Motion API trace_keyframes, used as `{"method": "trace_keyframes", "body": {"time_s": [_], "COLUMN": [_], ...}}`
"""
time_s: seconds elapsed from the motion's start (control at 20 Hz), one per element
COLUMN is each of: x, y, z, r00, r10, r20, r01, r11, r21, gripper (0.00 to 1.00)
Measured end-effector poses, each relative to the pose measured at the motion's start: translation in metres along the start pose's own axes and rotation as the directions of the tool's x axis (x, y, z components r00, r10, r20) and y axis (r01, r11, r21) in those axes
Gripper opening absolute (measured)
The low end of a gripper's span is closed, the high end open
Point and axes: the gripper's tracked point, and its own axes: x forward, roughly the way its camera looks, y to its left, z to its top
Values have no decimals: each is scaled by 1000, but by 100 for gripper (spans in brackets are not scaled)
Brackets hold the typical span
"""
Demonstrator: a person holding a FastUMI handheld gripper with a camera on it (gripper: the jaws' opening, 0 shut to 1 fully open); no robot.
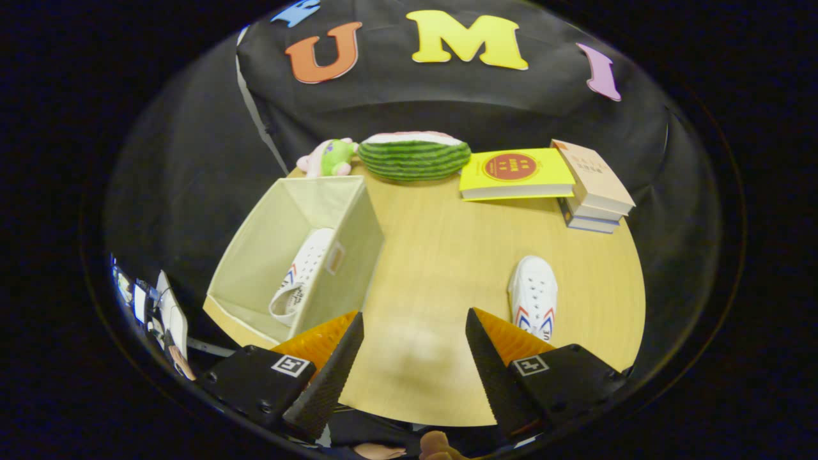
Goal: Open the storage box then place both shoes into the box .Put the left shoe in first, then the right shoe, with the right side of both shoes facing outward in a uniform manner.
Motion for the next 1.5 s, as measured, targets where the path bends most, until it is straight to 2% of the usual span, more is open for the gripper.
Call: {"method": "trace_keyframes", "body": {"time_s": [0.3, 0.5, 0.75, 0.9, 1.05, 1.1, 1.15, 1.3, 1.45, 1.5], "x": [27, 38, 57, 74, 99, 104, 105, 103, 100, 98], "y": [-88, -146, -178, -190, -184, -176, -176, -179, -185, -187], "z": [-44, -64, -81, -86, -89, -88, -86, -88, -84, -84], "r00": [988, 971, 958, 945, 946, 950, 945, 949, 961, 962], "r10": [-80, -167, -178, -201, -151, -101, -93, -63, -57, -59], "r20": [-129, -171, -223, -257, -288, -297, -315, -310, -269, -266], "r01": [88, 183, 210, 226, 180, 133, 118, 82, 97, 107], "r11": [994, 980, 969, 972, 980, 987, 991, 995, 986, 980], "r21": [62, 84, 132, 71, 79, 89, 63, 50, 138, 170], "gripper": [100, 100, 100, 96, 65, 56, 46, 36, 9, 6]}}
